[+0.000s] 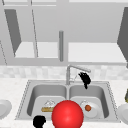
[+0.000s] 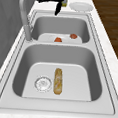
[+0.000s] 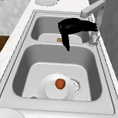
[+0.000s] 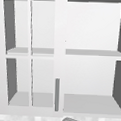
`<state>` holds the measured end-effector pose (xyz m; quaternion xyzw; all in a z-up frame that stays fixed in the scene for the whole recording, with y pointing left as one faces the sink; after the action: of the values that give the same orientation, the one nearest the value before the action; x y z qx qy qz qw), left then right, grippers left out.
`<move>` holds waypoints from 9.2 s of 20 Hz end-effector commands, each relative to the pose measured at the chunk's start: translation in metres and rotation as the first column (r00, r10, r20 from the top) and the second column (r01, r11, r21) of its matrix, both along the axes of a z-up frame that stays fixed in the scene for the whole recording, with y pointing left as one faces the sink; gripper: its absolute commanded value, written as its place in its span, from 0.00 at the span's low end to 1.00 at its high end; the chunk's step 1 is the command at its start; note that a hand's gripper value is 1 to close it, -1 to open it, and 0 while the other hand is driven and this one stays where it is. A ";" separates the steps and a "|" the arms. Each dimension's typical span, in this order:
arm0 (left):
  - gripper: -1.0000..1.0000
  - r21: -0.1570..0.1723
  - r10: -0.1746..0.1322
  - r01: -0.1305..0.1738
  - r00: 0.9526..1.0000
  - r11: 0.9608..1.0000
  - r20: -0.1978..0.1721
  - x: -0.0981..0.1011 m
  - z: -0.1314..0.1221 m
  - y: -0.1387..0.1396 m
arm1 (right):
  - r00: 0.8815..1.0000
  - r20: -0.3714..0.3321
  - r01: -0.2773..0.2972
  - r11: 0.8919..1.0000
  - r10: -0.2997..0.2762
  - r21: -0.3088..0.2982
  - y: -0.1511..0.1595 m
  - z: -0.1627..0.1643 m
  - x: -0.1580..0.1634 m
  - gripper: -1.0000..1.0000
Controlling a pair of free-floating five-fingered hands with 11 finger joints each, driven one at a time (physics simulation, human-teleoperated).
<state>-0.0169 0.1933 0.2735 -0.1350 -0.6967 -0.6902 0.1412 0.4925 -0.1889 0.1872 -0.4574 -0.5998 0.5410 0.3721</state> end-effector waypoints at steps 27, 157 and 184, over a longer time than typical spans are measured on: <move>0.50 0.000 0.000 0.000 1.000 1.000 0.000 0.000 0.000 0.000 | 0.927 -0.373 0.011 0.998 -0.035 -0.066 0.096 -0.021 0.127 0.00; 0.50 0.000 0.000 0.000 1.000 1.000 0.000 0.000 0.000 0.000 | 0.893 -0.425 0.238 0.956 -0.147 0.170 -0.097 0.025 -0.167 0.00; 0.50 0.000 0.000 0.000 1.000 1.000 0.000 0.000 0.000 0.000 | 0.920 -0.324 0.255 0.965 -0.222 0.063 -0.105 0.067 -0.362 0.00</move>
<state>-0.0169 0.1933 0.2735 -0.1350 -0.6967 -0.6902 0.1412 0.1496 -0.2944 0.2546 -0.3937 -0.5233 0.5029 0.5641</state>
